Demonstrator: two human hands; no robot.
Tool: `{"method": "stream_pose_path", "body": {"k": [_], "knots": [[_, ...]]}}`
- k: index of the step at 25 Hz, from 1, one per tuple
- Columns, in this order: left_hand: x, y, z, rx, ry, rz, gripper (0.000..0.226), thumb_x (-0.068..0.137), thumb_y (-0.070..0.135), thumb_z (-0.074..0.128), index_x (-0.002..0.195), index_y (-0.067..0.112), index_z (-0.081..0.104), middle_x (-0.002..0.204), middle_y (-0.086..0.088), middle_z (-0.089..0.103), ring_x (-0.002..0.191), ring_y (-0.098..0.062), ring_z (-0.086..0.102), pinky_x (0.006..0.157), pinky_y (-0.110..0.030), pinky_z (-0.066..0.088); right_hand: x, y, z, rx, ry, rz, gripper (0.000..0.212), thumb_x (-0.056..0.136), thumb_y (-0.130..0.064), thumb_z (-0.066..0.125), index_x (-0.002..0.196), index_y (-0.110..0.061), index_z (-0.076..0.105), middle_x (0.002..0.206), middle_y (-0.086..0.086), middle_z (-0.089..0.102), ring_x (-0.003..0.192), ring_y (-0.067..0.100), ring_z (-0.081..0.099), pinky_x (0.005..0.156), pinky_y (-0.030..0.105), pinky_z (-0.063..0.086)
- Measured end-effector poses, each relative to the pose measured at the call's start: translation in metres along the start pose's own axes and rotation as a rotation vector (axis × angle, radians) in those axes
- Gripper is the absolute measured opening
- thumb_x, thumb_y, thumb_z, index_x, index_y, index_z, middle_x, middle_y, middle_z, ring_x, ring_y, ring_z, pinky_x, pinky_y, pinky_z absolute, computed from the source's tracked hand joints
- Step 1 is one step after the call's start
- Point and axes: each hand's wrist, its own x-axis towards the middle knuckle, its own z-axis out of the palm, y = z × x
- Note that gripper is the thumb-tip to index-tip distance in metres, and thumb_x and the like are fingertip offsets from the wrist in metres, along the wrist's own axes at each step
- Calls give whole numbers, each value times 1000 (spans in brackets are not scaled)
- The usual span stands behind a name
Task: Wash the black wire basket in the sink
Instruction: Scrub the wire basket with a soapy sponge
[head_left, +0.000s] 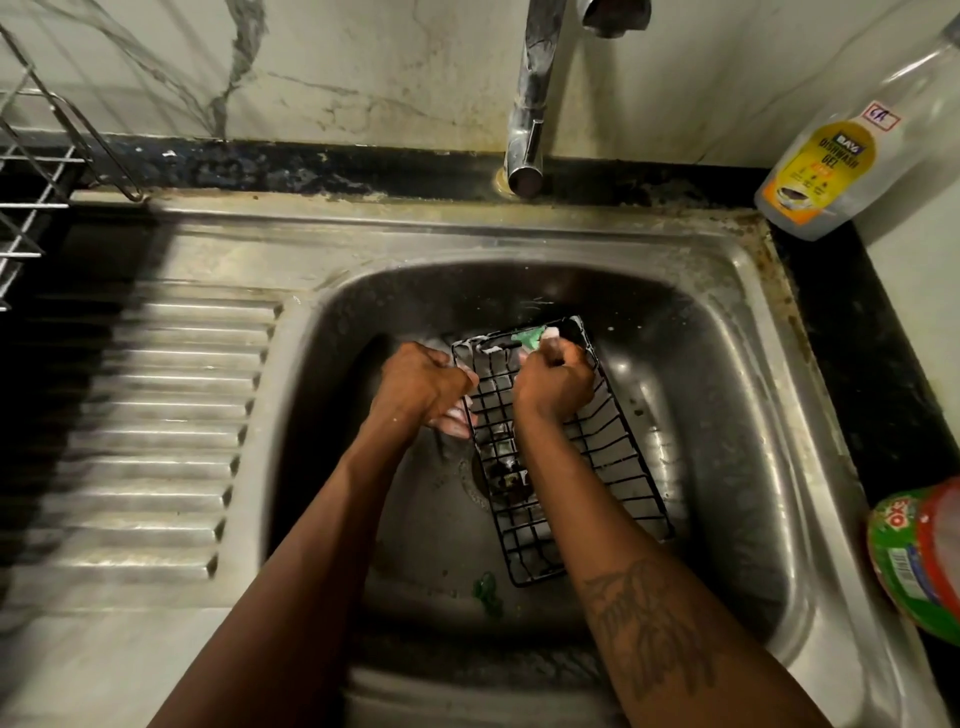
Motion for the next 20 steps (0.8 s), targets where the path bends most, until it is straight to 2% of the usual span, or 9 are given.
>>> {"method": "stream_pose_path", "body": {"k": [2,5,9,13,15,18,20], "knots": [[1,0,-1,-15,-7,-33,15,84,12,76,85,9,61,66,-13,73,64,-34,74,73,-50,62,1,1,3,127,-59,66,14,90,-6,72,104,-10,73,93,0,72,87,17,72,62,16,55],[1,2,-1,-23,-23,-55,17,84,13,75,85,11,58,67,-15,73,66,-36,74,75,-50,61,-3,2,0,135,-148,51,30,85,0,75,113,-10,71,95,-3,70,84,6,68,60,8,52],[-1,1,0,-22,-29,-58,13,87,10,72,90,5,60,67,-20,72,64,-38,73,72,-52,61,-2,6,5,179,-16,134,33,88,8,63,116,-6,71,101,7,72,82,14,69,55,8,52],[-3,2,-1,-6,-46,-58,17,88,11,71,100,2,63,68,-21,72,64,-37,73,71,-50,62,6,9,1,363,146,319,28,82,8,65,107,-3,73,98,16,73,76,23,75,58,32,63],[-4,4,0,-6,-60,-67,18,89,11,70,102,2,63,68,-20,72,66,-36,74,73,-50,62,7,9,2,396,137,371,24,82,6,64,105,-2,71,93,16,74,73,22,76,57,29,62],[-5,6,0,-2,-82,-79,21,91,13,69,107,1,62,66,-16,73,69,-33,75,80,-47,61,6,-2,4,543,84,440,12,87,-3,69,98,-2,69,98,13,73,81,20,75,60,23,59],[-5,6,0,-8,-79,-75,18,92,13,68,104,2,61,65,-15,73,69,-32,75,79,-47,61,4,-15,6,652,61,389,15,85,0,74,100,1,72,97,15,74,83,23,76,63,24,60]]}}
